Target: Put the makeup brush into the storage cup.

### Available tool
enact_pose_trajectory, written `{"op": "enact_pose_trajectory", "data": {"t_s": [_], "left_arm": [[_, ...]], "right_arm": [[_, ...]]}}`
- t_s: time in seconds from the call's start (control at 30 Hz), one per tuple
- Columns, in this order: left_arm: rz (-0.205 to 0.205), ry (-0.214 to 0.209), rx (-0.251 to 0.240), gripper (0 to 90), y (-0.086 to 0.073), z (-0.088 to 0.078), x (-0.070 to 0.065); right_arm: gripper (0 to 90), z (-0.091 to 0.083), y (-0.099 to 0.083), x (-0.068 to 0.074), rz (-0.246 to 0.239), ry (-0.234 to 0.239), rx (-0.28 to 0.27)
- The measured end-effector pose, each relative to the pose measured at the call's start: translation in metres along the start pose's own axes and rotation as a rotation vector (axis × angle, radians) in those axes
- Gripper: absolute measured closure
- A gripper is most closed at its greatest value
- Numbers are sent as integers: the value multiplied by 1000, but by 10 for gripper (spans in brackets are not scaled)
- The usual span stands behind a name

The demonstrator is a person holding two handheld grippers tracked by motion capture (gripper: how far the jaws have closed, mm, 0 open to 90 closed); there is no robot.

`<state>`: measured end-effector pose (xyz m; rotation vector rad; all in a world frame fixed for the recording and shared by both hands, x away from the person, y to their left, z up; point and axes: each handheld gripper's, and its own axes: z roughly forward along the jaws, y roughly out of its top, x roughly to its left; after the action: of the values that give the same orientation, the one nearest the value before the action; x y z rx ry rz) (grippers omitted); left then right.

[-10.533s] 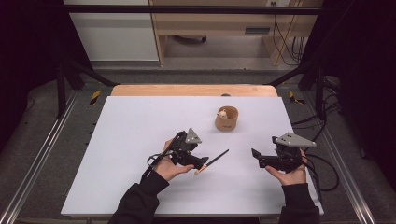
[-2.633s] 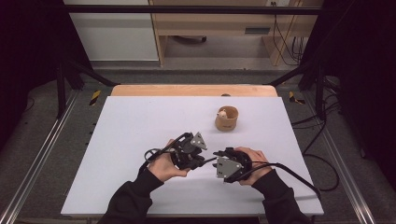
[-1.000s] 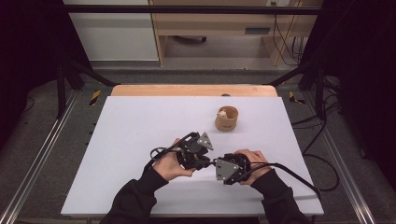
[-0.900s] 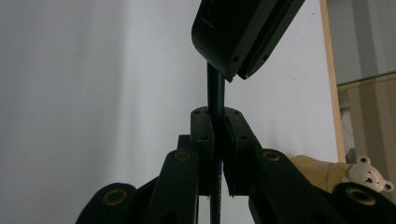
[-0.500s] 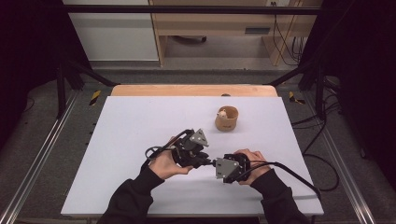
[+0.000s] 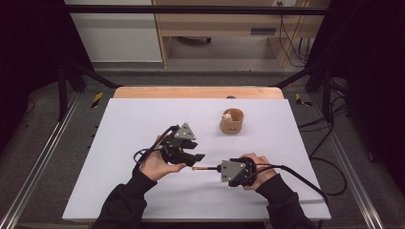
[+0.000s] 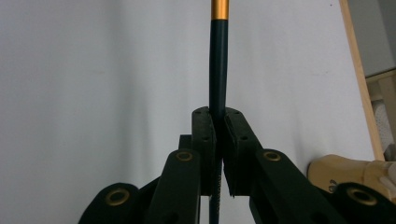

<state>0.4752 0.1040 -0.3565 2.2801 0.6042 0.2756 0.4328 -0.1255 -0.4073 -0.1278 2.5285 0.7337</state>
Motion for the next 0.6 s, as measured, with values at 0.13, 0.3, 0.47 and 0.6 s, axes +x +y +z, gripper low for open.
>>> {"op": "enact_pose_trajectory", "data": {"t_s": [0.13, 0.3, 0.47, 0.6], "left_arm": [[-38, 49, -47, 431, -7, -7, 8], [-80, 99, -87, 385, -17, -16, 16], [-106, 120, -95, 344, -29, -20, 23], [-128, 137, -99, 322, -38, -21, 24]], "right_arm": [[840, 0, 0, 1, 22, 16, -11], [841, 0, -1, 1, 29, 26, -17], [841, -1, -5, 2, 76, 28, -40], [840, -3, -10, 3, 97, 29, -46]]}}
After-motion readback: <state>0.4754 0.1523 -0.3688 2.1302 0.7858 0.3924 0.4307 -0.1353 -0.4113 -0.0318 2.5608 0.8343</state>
